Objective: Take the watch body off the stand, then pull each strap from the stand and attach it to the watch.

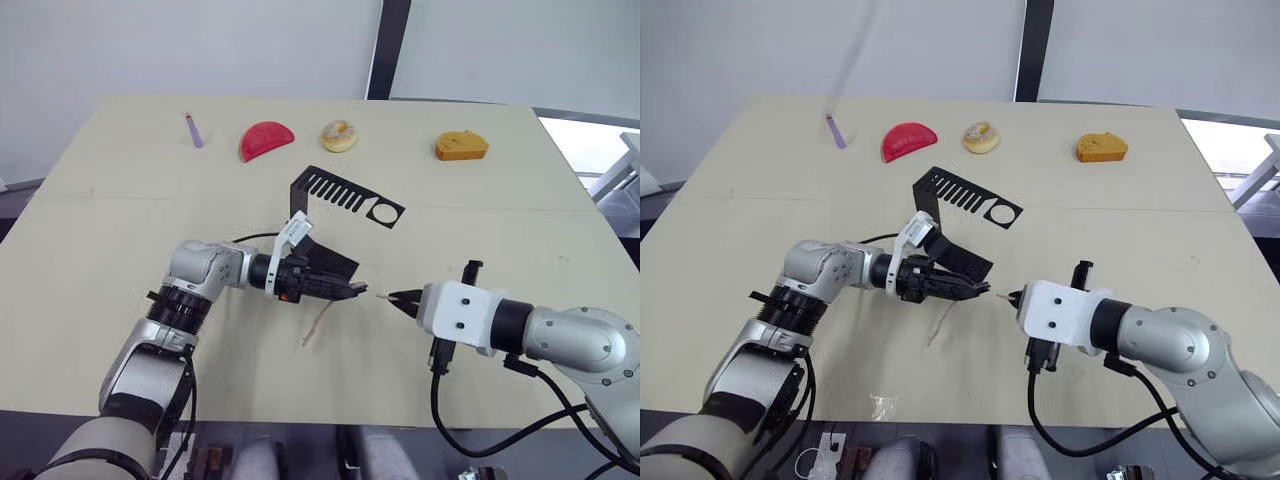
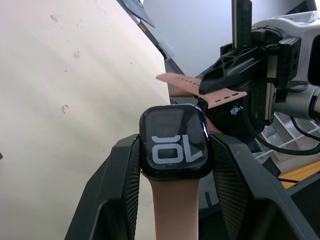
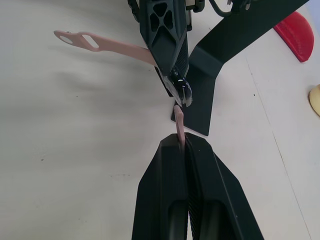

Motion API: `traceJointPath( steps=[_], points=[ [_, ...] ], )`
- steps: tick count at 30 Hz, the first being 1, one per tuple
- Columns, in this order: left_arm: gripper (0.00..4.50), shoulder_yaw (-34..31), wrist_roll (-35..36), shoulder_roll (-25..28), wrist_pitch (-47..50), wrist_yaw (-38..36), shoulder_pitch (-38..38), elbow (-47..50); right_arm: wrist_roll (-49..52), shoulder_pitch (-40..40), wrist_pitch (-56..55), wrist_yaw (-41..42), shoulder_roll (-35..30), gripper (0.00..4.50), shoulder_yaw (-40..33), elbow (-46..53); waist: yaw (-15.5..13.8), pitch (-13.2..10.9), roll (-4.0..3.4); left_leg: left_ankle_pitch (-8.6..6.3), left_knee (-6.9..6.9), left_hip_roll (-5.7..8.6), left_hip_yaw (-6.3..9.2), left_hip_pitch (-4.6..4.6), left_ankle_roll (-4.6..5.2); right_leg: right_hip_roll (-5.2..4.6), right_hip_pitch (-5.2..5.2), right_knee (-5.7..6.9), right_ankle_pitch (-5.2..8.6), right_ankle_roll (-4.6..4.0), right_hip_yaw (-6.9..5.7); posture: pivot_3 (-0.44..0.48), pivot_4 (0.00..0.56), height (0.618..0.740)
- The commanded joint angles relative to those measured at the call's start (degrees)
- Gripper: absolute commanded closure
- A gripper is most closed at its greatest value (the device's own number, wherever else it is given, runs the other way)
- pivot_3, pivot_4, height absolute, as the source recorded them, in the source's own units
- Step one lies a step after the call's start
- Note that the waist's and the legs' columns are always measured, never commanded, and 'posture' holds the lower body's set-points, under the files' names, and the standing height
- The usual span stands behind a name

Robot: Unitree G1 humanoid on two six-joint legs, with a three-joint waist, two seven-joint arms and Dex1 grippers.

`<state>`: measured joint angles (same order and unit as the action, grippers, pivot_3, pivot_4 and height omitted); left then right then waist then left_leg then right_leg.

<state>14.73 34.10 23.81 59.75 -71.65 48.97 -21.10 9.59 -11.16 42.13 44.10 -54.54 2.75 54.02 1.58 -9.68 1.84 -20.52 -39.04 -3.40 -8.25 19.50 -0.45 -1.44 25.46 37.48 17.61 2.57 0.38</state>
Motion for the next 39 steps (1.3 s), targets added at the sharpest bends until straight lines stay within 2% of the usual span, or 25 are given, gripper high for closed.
traceJointPath(
  steps=[1,10,39],
  points=[
    [2.9,0.16,-0.74,-0.18,-1.21,-1.91,1.57,0.22,-1.88,-1.31,-0.04,-1.89,-0.41,4.5,1.25,3.23,0.03,0.0,0.0,0.0,0.0,0.0,0.0,0.01,0.0,0.0,0.01,0.0,0.0,0.0,0.0,0.0,0.15,0.737],
    [2.9,-1.52,0.08,-0.72,0.99,-1.0,1.14,3.08,-3.85,-3.67,-0.14,-2.83,0.5,4.5,4.47,1.88,0.04,0.0,0.0,0.0,-0.01,0.0,0.0,0.04,0.01,0.0,0.04,0.01,0.0,0.0,0.0,0.0,0.15,0.737],
    [2.9,-3.49,0.89,-1.63,3.39,1.67,-0.63,6.74,-4.29,-6.27,0.6,-2.03,0.82,4.5,5.61,0.97,0.02,0.0,0.0,0.0,-0.02,-0.01,0.01,0.04,0.01,-0.01,0.04,0.03,0.0,0.0,0.0,0.0,0.15,0.737]
  ],
)
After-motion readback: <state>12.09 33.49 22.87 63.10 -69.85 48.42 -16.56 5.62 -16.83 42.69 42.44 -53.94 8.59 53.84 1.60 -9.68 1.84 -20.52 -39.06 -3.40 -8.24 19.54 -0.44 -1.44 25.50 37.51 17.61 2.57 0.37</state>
